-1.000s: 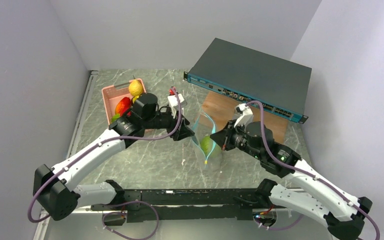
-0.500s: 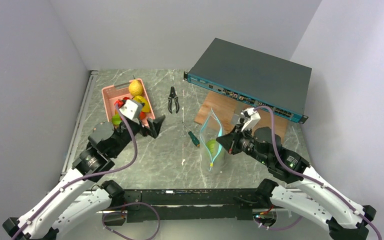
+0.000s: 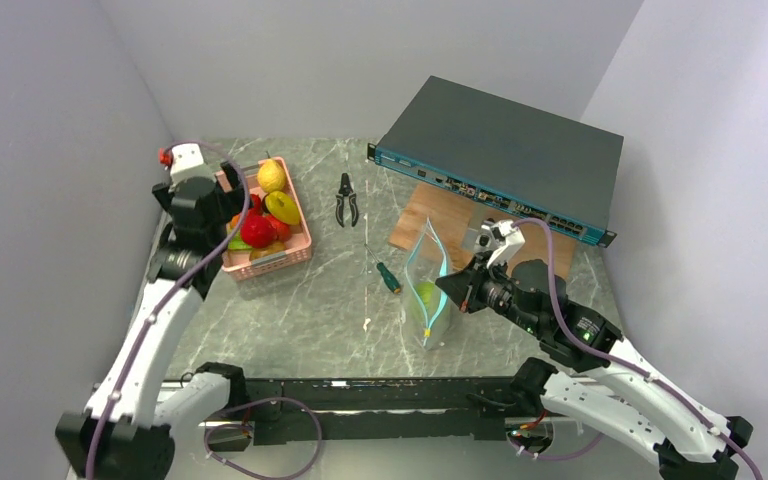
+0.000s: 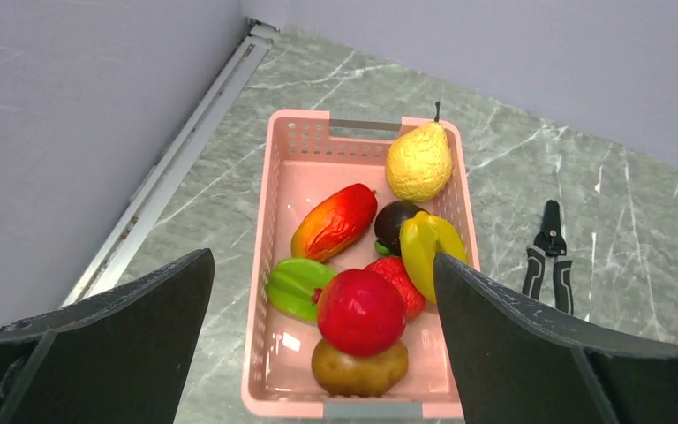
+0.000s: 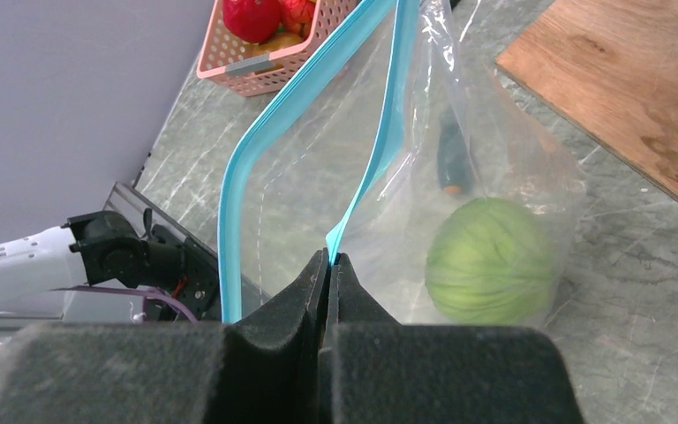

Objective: Place the food in the zip-top bag and seal the zipper
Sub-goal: Pick up the fake fruit from the bin.

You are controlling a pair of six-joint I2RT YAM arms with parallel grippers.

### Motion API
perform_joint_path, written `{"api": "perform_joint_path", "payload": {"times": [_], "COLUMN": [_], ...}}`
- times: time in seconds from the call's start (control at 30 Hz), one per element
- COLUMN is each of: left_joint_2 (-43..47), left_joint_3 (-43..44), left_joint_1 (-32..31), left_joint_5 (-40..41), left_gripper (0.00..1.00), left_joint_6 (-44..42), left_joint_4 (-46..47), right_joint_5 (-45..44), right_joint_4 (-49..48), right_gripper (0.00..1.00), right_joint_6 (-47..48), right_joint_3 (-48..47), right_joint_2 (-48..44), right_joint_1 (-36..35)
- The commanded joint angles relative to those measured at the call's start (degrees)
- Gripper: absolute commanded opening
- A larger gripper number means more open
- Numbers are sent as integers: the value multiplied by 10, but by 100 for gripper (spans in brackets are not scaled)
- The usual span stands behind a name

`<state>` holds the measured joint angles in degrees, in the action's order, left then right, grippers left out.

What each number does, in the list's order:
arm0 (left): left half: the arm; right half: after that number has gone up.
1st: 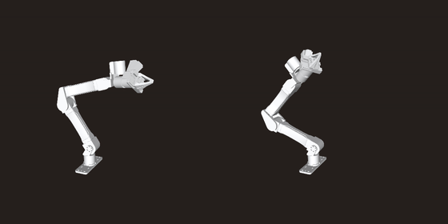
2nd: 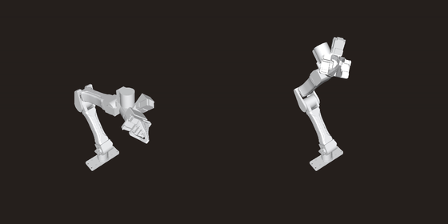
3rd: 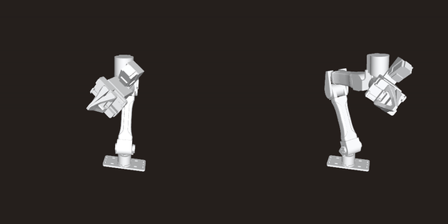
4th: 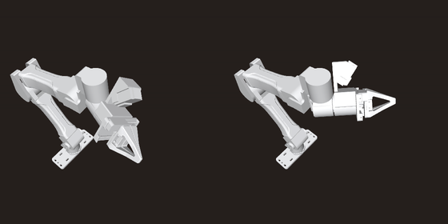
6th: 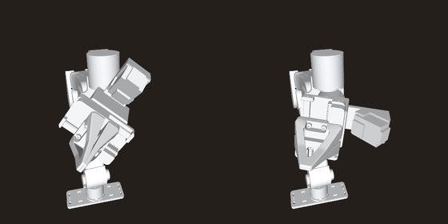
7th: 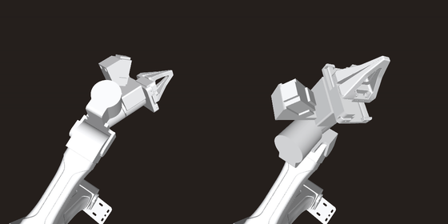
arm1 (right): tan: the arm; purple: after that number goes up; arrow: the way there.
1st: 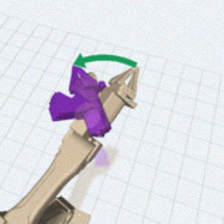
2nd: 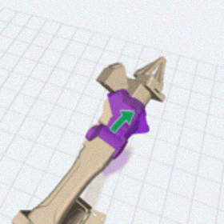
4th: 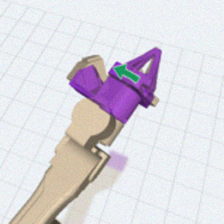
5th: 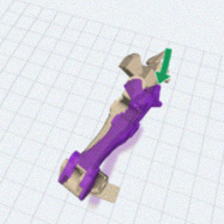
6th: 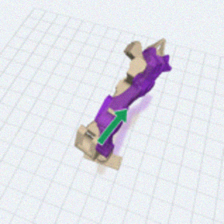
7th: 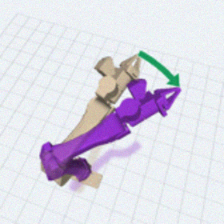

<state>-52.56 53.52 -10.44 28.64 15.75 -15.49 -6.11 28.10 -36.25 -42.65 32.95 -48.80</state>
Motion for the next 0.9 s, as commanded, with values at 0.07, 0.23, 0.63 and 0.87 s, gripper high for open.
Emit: {"api": "perform_joint_path", "payload": {"times": [0.07,0.23,0.63,0.87], "left_joint_2": [-181,-257,-358,-325], "left_joint_3": [55,84,134,121], "left_joint_1": [43,77,120,117], "left_joint_5": [-94,-196,-331,-288], "left_gripper": [100,100,100,100], "left_joint_6": [1,23,72,120], "left_joint_4": [-15,-47,-116,-159], "right_joint_5": [-9,-15,-13,-8], "right_joint_4": [4,2,6,1], "right_gripper": [0,0,0,0], "right_joint_6": [-1,-4,7,1], "right_joint_3": [-8,-12,-39,-30], "right_joint_2": [5,10,45,43], "right_joint_1": [-1,-1,0,-1]}}
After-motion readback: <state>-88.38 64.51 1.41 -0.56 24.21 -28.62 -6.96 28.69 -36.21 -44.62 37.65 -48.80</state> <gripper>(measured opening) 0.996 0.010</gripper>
